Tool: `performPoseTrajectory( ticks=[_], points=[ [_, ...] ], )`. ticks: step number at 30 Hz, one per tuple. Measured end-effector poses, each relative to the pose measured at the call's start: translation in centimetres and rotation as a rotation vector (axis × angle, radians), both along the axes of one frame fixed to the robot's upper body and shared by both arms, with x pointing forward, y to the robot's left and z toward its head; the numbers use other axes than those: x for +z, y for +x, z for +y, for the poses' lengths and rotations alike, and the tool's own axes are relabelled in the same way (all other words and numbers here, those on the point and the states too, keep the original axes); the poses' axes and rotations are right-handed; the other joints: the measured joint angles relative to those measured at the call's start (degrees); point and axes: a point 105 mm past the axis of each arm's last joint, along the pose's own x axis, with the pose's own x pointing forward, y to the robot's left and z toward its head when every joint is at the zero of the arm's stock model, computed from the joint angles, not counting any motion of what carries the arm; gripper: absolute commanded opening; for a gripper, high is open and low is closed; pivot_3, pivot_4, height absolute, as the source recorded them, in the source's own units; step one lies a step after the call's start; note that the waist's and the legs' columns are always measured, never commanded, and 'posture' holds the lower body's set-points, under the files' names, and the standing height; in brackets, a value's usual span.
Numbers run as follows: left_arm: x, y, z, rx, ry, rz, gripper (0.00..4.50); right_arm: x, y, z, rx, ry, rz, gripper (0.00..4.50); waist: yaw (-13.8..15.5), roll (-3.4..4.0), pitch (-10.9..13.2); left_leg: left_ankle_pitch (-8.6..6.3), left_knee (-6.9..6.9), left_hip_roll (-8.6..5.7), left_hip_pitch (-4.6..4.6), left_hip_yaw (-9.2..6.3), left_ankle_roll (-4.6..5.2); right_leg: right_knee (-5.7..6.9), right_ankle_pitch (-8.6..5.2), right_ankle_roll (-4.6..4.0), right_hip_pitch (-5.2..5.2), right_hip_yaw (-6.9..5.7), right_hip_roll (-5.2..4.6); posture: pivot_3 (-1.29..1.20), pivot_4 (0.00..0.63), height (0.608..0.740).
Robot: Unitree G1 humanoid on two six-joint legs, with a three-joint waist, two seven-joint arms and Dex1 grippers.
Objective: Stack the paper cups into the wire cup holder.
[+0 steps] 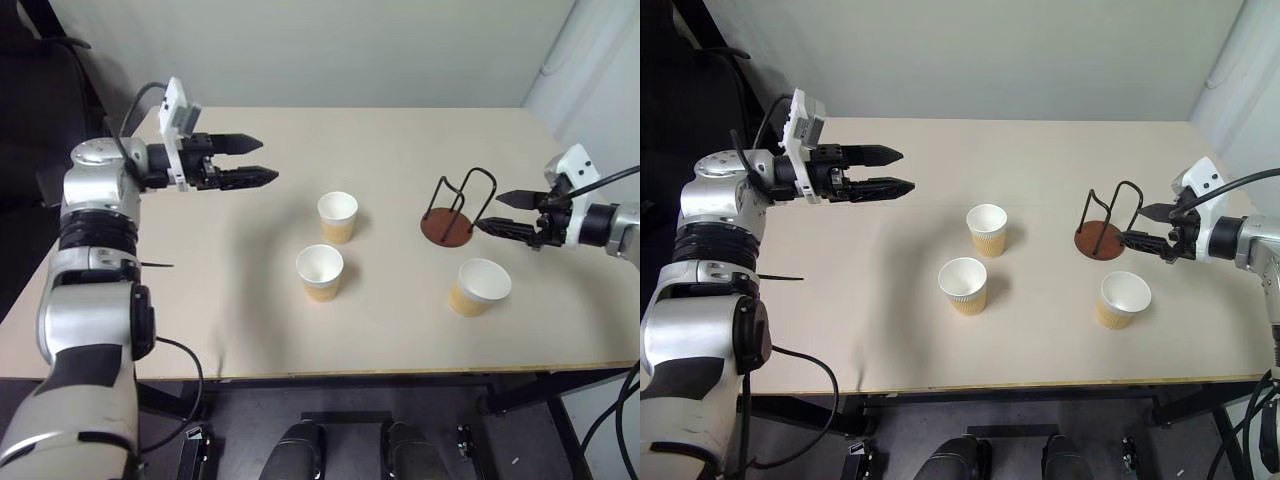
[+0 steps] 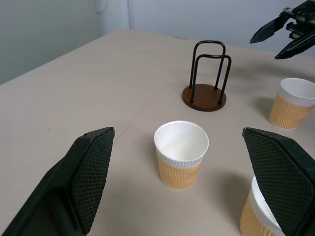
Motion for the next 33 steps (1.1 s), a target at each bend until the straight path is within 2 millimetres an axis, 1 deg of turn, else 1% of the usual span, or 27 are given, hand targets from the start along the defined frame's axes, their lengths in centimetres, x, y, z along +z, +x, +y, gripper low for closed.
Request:
performPoseTrajectory(
  ticks=[5,13,17,21,25,27,29,33],
  points=[
    [0.4,0.0,-0.1,-0.002,0.003,-0.019,4.45,-0.5,-0.2,0.1,0.004,-0.005,0.009,3.76,0.0,0.0,0.0,0.0,0.0,0.0,0.01,-0.01,0.0,0.01,-0.01,-0.01,0.0,0.0,-0.01,0.0,0.15,0.74],
    [0.1,-0.2,-0.9,-0.052,0.004,-0.007,4.45,-0.6,-0.2,-0.1,-0.015,-0.002,0.018,3.76,-0.06,0.0,0.0,0.0,0.01,0.01,0.02,0.01,-0.01,0.04,-0.01,-0.01,-0.01,0.01,0.0,0.0,0.15,0.74],
    [-0.4,-0.6,-2.2,-0.133,0.038,0.026,4.45,-0.5,-0.2,-0.3,-0.036,0.018,0.024,3.76,0.1,0.0,0.0,0.0,0.03,0.0,0.0,-0.01,0.0,0.02,0.0,-0.01,0.0,0.01,-0.03,0.0,0.15,0.74],
    [-0.9,-0.8,-3.5,-0.198,0.068,0.056,4.45,0.0,-0.4,-1.0,-0.065,0.03,0.027,3.76,0.1,0.0,0.0,-0.01,0.02,0.0,0.0,0.01,0.01,0.02,-0.01,0.0,0.0,0.01,-0.03,0.0,0.15,0.74],
    [-0.6,-0.8,-4.8,-0.236,0.091,0.05,4.45,0.2,-0.2,-1.0,-0.074,0.033,0.025,3.76,0.05,-0.01,0.0,-0.01,0.02,0.0,0.01,0.02,0.01,0.03,0.0,0.01,0.0,0.03,-0.03,0.0,0.15,0.74],
    [-0.5,-0.8,-4.9,-0.239,0.091,0.048,4.45,0.4,-0.1,-0.9,-0.08,0.042,0.03,3.76,-0.06,-0.01,0.0,-0.01,0.0,0.01,0.04,0.04,0.01,0.04,0.0,0.01,0.0,0.03,0.01,0.0,0.15,0.74],
    [-0.5,-0.8,-5.0,-0.244,0.084,0.048,4.45,0.1,-0.1,-0.8,-0.09,0.049,0.054,3.76,-0.11,-0.01,0.0,-0.01,0.01,0.05,0.02,0.02,0.01,0.04,-0.01,0.02,-0.01,0.04,0.0,0.0,0.15,0.74],
    [0.0,-1.0,-3.8,-0.217,0.086,0.034,4.45,-1.3,0.1,0.8,-0.048,0.061,0.113,3.76,-0.48,0.0,0.01,-0.02,-0.02,0.04,0.02,0.07,0.0,0.04,-0.01,0.04,-0.06,0.06,0.08,0.0,0.15,0.74]
  ],
)
